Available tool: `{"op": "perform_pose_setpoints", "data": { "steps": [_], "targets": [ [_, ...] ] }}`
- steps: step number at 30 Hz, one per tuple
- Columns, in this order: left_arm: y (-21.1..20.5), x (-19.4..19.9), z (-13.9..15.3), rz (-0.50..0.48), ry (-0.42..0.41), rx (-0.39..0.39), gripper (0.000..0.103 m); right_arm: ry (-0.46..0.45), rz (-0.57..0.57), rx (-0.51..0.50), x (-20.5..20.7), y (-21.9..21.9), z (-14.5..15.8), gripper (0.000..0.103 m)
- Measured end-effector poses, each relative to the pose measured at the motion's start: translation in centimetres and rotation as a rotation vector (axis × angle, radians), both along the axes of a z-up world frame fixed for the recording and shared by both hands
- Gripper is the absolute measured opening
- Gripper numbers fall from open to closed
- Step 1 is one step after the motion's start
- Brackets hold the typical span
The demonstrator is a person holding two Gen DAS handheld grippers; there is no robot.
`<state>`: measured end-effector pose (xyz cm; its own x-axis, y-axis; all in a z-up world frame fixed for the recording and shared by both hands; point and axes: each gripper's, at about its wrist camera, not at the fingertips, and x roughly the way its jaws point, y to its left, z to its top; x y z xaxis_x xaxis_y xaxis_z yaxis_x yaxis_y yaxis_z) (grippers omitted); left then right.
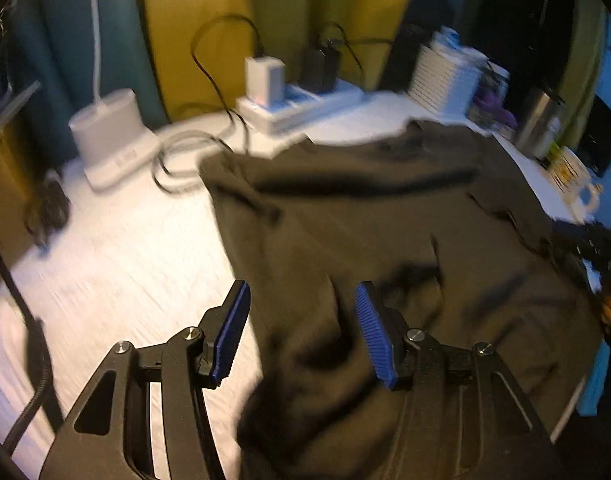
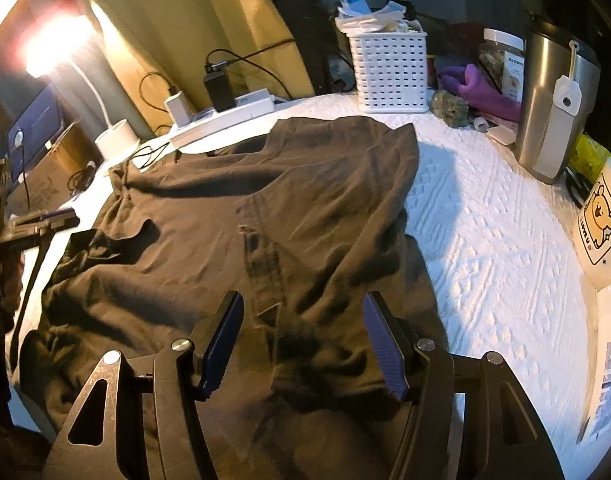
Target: Fold small clothes
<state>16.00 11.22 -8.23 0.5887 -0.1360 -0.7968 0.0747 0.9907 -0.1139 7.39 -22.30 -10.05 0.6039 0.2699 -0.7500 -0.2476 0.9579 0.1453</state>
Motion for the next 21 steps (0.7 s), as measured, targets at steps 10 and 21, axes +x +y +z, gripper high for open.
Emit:
{"op": "perform_pose_setpoints", "data": {
  "steps": [10, 21],
  "targets": [
    [-5.3, -1.9, -1.8, -0.173, 0.059, -0.115, 0.055, -0.007, 0.017, 0.001, -2.8, 0.9, 0.3, 0.064],
    [-7.7, -5.0, -0.4, -0.231, 0.062, -0.119, 0.055, 0.003, -0.007, -0.005, -4.2, -0.1, -0.2, 0.064]
  ]
}}
